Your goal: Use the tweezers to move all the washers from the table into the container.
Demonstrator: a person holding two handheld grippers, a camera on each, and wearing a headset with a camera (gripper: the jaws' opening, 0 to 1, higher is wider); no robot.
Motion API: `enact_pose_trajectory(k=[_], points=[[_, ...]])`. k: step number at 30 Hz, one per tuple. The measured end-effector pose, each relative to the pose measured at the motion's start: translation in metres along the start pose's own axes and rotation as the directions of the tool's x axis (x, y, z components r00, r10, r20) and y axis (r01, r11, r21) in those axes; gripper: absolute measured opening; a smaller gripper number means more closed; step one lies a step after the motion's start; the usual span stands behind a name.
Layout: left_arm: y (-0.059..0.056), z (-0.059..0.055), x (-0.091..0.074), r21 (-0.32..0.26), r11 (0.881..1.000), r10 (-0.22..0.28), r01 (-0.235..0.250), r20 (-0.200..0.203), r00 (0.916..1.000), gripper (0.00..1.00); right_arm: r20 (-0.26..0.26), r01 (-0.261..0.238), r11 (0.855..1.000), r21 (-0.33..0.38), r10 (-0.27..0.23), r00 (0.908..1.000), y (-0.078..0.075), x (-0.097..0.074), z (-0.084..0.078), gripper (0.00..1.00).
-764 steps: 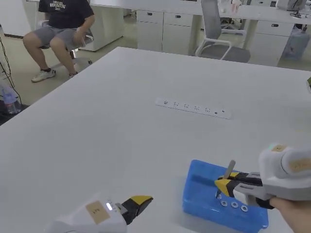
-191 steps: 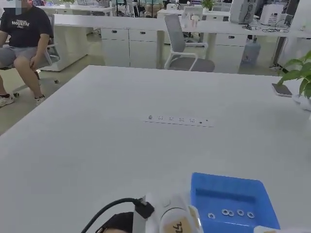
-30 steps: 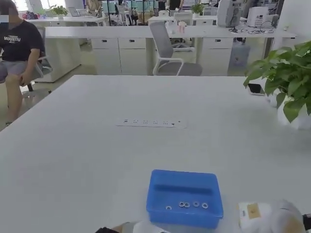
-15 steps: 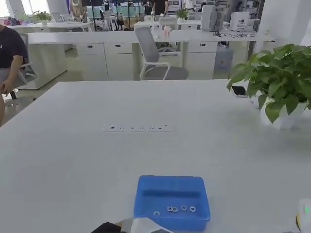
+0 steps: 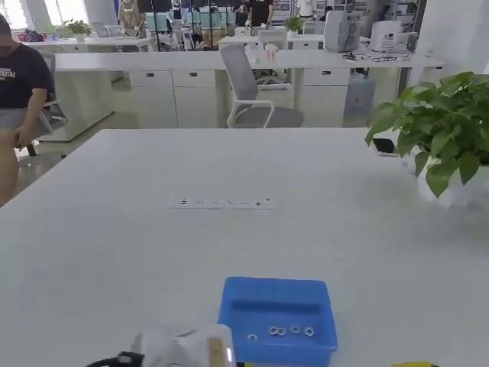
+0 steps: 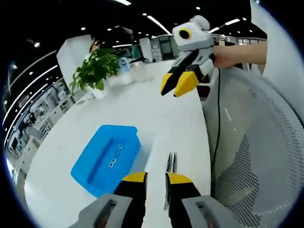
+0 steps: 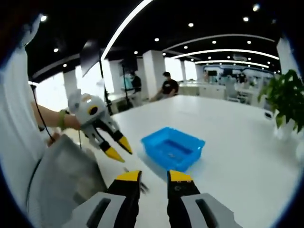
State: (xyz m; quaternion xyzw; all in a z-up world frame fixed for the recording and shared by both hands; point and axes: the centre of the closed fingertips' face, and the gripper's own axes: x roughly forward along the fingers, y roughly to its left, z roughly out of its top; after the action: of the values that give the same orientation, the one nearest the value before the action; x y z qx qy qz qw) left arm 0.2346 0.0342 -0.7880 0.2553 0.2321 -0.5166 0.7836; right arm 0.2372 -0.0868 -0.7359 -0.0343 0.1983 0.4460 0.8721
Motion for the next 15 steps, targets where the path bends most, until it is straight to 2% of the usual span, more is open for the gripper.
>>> enact_pose_trajectory(k=[3, 4, 5, 7, 8, 10, 11, 12, 13, 14, 15], points=[[0.008, -0.002, -0.021, -0.033, 0.997, 0.077, -0.076, 0.016, 0.9969, 0.2, 0.034, 0.062, 0.998, -0.013, -0.061, 0.9975, -0.009, -0.009, 0.009, 0.29], [0.011, -0.002, -0.03, -0.069, 0.992, 0.106, -0.104, 0.028, 0.9939, 0.23, 0.046, 0.081, 0.997, -0.011, -0.08, 0.9957, -0.013, -0.012, 0.011, 0.31], [0.013, -0.001, -0.036, -0.099, 0.987, 0.131, -0.126, 0.042, 0.9905, 0.25, 0.065, 0.111, 0.994, -0.008, -0.11, 0.9918, -0.018, -0.015, 0.014, 0.33], [0.018, 0.002, -0.051, -0.177, 0.968, 0.193, -0.176, 0.084, 0.9776, 0.3, 0.09, 0.153, 0.988, -0.006, -0.152, 0.9843, -0.027, -0.02, 0.017, 0.4], [0.02, 0.003, -0.06, -0.231, 0.952, 0.226, -0.199, 0.096, 0.9694, 0.33, 0.092, 0.173, 0.985, -0.004, -0.172, 0.9808, -0.03, -0.023, 0.018, 0.45], [0.023, 0.003, -0.07, -0.287, 0.927, 0.281, -0.24, 0.109, 0.9536, 0.42, 0.105, 0.205, 0.979, -0.013, -0.203, 0.9736, -0.036, -0.027, 0.021, 0.54], [0.026, 0.003, -0.078, -0.321, 0.907, 0.324, -0.273, 0.116, 0.939, 0.45, 0.109, 0.21, 0.978, -0.015, -0.207, 0.9723, -0.037, -0.028, 0.022, 0.57], [0.027, 0.004, -0.083, -0.347, 0.892, 0.35, -0.29, 0.125, 0.9283, 0.48, 0.122, 0.227, 0.974, -0.017, -0.223, 0.9672, -0.04, -0.032, 0.025, 0.58], [0.03, 0.006, -0.09, -0.391, 0.865, 0.392, -0.313, 0.139, 0.9096, 0.51, 0.127, 0.235, 0.972, -0.017, -0.231, 0.9647, -0.041, -0.034, 0.027, 0.59], [0.031, 0.008, -0.094, -0.42, 0.848, 0.416, -0.323, 0.149, 0.897, 0.53, 0.134, 0.246, 0.969, -0.027, -0.24, 0.9614, -0.042, -0.037, 0.028, 0.59], [0.031, 0.01, -0.1, -0.461, 0.826, 0.441, -0.325, 0.166, 0.8821, 0.55, 0.132, 0.256, 0.966, -0.031, -0.25, 0.9592, -0.05, -0.044, 0.025, 0.6]])
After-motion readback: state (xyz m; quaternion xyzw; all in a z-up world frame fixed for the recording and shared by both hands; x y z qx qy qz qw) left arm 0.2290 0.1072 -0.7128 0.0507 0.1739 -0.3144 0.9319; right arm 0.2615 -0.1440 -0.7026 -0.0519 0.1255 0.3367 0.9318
